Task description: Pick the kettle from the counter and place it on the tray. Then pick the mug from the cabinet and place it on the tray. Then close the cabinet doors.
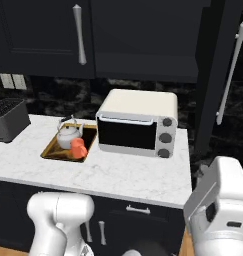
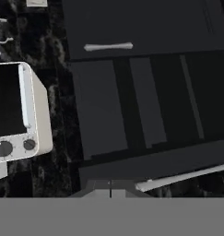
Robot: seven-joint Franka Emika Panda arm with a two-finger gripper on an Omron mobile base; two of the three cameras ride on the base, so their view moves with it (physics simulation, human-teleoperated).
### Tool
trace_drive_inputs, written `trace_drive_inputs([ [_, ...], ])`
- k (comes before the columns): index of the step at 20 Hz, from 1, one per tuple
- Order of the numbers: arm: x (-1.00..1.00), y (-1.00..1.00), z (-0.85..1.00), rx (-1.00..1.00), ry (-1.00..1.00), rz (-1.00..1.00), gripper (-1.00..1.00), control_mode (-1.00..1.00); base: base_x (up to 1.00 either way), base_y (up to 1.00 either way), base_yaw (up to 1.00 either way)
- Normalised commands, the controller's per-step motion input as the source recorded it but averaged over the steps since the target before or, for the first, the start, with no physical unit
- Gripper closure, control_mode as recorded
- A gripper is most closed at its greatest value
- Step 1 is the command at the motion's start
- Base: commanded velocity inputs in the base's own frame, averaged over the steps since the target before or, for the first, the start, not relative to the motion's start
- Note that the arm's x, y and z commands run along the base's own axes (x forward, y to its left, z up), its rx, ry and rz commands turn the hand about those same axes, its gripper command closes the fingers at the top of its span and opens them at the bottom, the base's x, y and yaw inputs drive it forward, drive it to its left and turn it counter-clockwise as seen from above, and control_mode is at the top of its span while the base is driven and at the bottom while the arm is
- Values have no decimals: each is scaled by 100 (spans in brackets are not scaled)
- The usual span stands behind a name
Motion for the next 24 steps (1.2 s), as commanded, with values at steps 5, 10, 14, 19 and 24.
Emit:
trace_drive_inputs([
  [5,66,-100,-74,9,0,0,100,-100,0,0,0],
  [10,95,-97,-42,9,0,2,100,-100,0,0,0],
  [14,100,-51,-6,11,-3,11,100,-100,0,0,0],
  [19,90,-7,10,14,-16,22,100,-100,0,0,0],
  [24,30,1,57,13,-25,19,100,-100,0,0,0],
])
